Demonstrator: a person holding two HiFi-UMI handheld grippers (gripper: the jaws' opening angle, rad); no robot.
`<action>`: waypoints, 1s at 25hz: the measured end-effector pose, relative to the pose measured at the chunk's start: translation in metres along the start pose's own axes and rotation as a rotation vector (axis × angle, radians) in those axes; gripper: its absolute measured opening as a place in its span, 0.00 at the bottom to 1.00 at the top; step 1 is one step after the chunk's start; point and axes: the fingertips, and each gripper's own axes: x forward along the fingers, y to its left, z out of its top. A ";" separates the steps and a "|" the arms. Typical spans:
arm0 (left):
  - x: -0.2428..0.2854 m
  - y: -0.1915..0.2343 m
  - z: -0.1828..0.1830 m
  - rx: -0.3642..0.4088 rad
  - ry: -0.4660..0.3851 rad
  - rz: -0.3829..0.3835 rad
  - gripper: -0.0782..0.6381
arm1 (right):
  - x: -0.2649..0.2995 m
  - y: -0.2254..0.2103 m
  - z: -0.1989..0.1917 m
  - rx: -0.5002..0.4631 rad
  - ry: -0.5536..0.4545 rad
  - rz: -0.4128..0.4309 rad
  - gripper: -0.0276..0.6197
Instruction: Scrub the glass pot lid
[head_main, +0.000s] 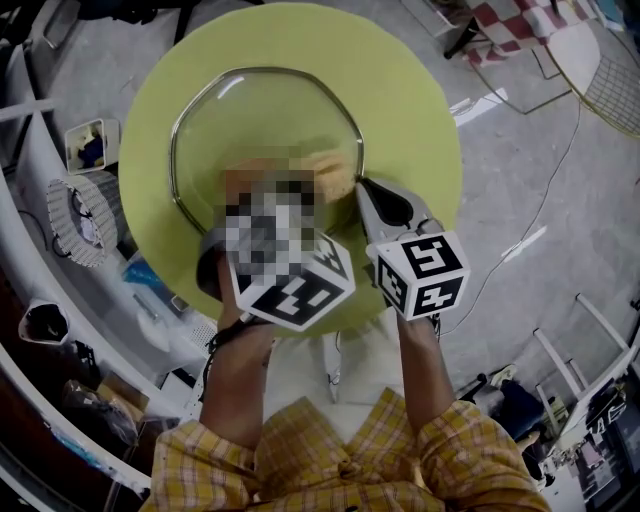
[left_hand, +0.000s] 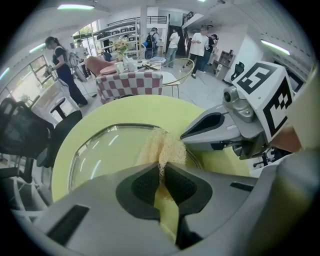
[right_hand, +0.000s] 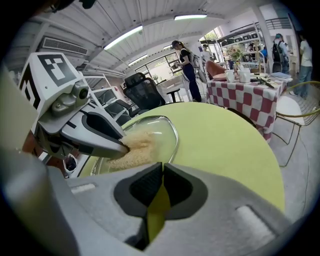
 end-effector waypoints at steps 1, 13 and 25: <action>-0.001 0.000 -0.001 0.001 -0.001 -0.002 0.16 | 0.000 0.000 0.000 0.000 -0.001 -0.001 0.06; -0.002 -0.010 -0.011 0.014 -0.002 -0.017 0.16 | 0.000 0.000 0.000 -0.002 -0.008 -0.021 0.06; -0.006 -0.019 -0.025 0.018 -0.014 -0.026 0.16 | 0.000 0.004 -0.001 -0.025 -0.015 -0.057 0.06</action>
